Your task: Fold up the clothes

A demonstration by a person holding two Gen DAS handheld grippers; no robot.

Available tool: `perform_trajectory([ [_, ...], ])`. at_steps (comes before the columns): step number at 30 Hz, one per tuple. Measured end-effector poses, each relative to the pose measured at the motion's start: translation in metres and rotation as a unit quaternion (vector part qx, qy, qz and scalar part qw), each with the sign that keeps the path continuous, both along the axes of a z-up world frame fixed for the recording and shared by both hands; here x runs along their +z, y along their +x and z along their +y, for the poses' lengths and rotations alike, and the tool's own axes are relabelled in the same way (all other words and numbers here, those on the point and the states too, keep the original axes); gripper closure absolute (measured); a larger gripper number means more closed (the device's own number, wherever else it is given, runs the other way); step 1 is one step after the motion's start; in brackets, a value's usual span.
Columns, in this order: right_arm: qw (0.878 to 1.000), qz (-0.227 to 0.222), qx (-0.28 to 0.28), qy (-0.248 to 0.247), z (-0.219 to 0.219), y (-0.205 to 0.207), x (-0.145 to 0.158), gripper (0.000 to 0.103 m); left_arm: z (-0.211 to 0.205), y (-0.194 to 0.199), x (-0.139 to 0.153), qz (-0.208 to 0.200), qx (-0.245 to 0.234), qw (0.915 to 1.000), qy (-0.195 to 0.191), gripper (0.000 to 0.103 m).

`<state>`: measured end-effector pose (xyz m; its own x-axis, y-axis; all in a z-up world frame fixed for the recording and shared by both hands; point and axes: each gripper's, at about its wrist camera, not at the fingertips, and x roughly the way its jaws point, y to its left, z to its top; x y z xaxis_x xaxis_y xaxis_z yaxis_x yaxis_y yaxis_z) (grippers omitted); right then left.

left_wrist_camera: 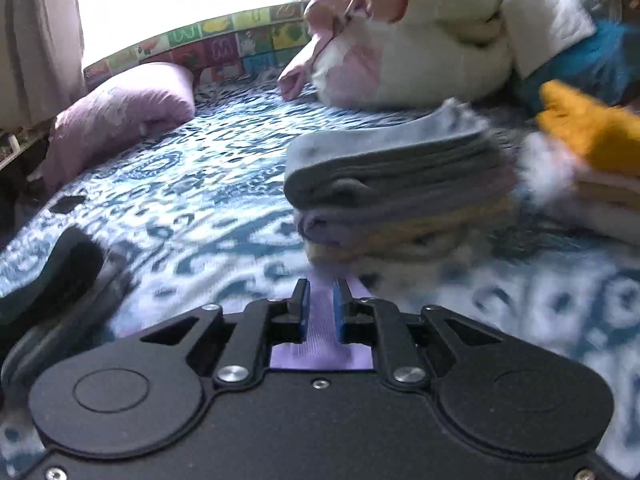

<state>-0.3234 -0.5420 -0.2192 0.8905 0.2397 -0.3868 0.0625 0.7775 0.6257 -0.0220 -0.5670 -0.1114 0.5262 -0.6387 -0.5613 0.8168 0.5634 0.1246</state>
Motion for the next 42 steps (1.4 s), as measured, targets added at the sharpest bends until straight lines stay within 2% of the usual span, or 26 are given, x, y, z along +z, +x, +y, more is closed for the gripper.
perform_trajectory([
  [3,1.0,-0.011,-0.012,-0.019,0.001,-0.013,0.006,0.055,0.054,-0.041,-0.001,0.009,-0.03,0.9994,-0.012,0.093],
  [5,1.0,-0.008,-0.016,-0.026,0.003,-0.014,0.005,0.065,0.084,-0.071,-0.009,0.022,-0.049,0.9985,-0.011,0.093],
  [8,0.999,0.008,-0.02,-0.036,0.005,-0.01,-0.002,0.065,0.112,-0.107,-0.027,0.047,-0.072,0.9963,-0.005,0.093],
  [11,0.999,0.017,-0.027,-0.038,0.008,-0.009,-0.005,0.065,0.106,-0.125,-0.049,0.071,-0.094,0.993,-0.004,0.093],
  [12,0.999,0.022,-0.031,-0.035,0.008,-0.008,-0.008,0.065,0.101,-0.13,-0.057,0.06,-0.1,0.9932,0.008,0.093],
  [13,0.999,0.028,-0.034,-0.033,0.009,-0.007,-0.011,0.065,0.092,-0.136,-0.071,0.036,-0.101,0.9935,0.038,0.093],
  [14,0.998,0.032,-0.038,-0.035,0.01,-0.006,-0.014,0.065,0.088,-0.142,-0.079,0.019,-0.098,0.994,0.044,0.094],
  [17,0.998,0.035,-0.046,-0.039,0.013,-0.004,-0.017,0.065,0.086,-0.148,-0.079,0.009,-0.081,0.9959,0.04,0.094],
  [20,0.997,0.036,-0.054,-0.04,0.015,-0.006,-0.017,0.065,0.092,-0.148,-0.075,0.014,-0.075,0.9967,0.025,0.093],
  [22,0.997,0.039,-0.06,-0.041,0.017,-0.009,-0.015,0.065,0.11,-0.144,-0.066,0.043,-0.059,0.9973,-0.009,0.091],
  [23,0.996,0.036,-0.065,-0.04,0.017,-0.012,-0.012,0.065,0.123,-0.141,-0.061,0.063,-0.047,0.9963,-0.036,0.08],
  [24,0.996,0.034,-0.071,-0.04,0.018,-0.017,-0.01,0.065,0.136,-0.139,-0.056,0.082,-0.035,0.994,-0.064,0.065],
  [26,0.995,0.027,-0.078,-0.055,0.022,-0.023,-0.004,0.065,0.163,-0.133,-0.053,0.11,-0.005,0.989,-0.098,0.056],
  [30,0.991,-0.001,-0.086,-0.107,0.036,-0.029,0.012,0.066,0.207,-0.116,-0.056,0.16,0.056,0.9775,-0.126,0.056],
  [32,0.988,0.001,-0.082,-0.134,0.044,-0.023,0.015,0.072,0.231,-0.105,-0.053,0.175,0.095,0.9681,-0.152,0.056],
  [37,0.986,0.014,-0.049,-0.158,0.069,0.004,0.012,0.072,0.289,-0.085,-0.057,0.194,0.192,0.9441,-0.185,0.048],
  [39,0.986,0.013,-0.03,-0.164,0.082,0.016,0.01,0.072,0.314,-0.077,-0.063,0.202,0.23,0.9325,-0.192,0.048],
  [42,0.984,0.016,-0.004,-0.179,0.101,0.032,0.008,0.072,0.353,-0.063,-0.073,0.226,0.284,0.9054,-0.221,0.048],
])
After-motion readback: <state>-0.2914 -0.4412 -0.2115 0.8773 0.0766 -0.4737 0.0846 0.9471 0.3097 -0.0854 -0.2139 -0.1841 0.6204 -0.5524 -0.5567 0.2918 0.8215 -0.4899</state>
